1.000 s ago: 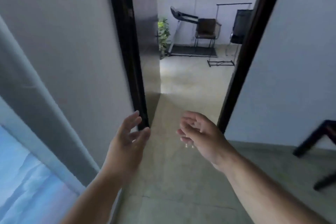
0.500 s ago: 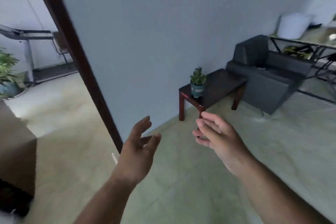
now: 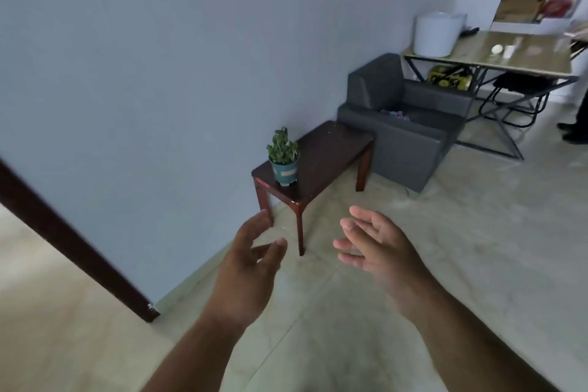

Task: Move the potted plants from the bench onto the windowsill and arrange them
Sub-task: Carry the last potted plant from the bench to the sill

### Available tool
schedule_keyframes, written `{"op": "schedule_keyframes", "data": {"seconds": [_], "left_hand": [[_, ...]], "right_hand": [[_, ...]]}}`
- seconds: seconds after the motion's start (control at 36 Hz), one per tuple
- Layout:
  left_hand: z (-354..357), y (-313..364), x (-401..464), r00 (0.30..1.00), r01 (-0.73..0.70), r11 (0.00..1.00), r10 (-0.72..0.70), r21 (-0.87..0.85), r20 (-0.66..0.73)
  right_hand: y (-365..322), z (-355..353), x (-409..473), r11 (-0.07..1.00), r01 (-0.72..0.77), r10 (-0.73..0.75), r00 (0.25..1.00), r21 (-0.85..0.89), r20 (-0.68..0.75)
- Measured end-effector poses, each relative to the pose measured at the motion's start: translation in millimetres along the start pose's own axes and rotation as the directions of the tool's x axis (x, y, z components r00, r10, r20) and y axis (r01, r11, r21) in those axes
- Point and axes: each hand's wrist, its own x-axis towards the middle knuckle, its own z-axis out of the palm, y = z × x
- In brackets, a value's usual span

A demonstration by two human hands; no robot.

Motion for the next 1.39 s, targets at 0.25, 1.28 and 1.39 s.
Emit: {"op": "schedule_keyframes", "data": {"seconds": [0.25,1.28,1.39], "left_hand": [[16,-18,131,0.994,0.097,0.989,-0.101,-0.113,-0.036],[202,-91,482,0.841,0.446,0.889,-0.457,-0.107,-0.291],[195,-126,522,0.815,0.473,0.869,-0.494,-0.146,-0.303]], "right_hand": [[-24,-9,109,0.989,-0.018,0.009,0.998,-0.144,-0.061],[-4,-116,580,0.901,-0.283,0.365,0.904,-0.328,0.222],[8,-100,622,0.864,-0.268,0.392,0.889,-0.427,0.236]]}}
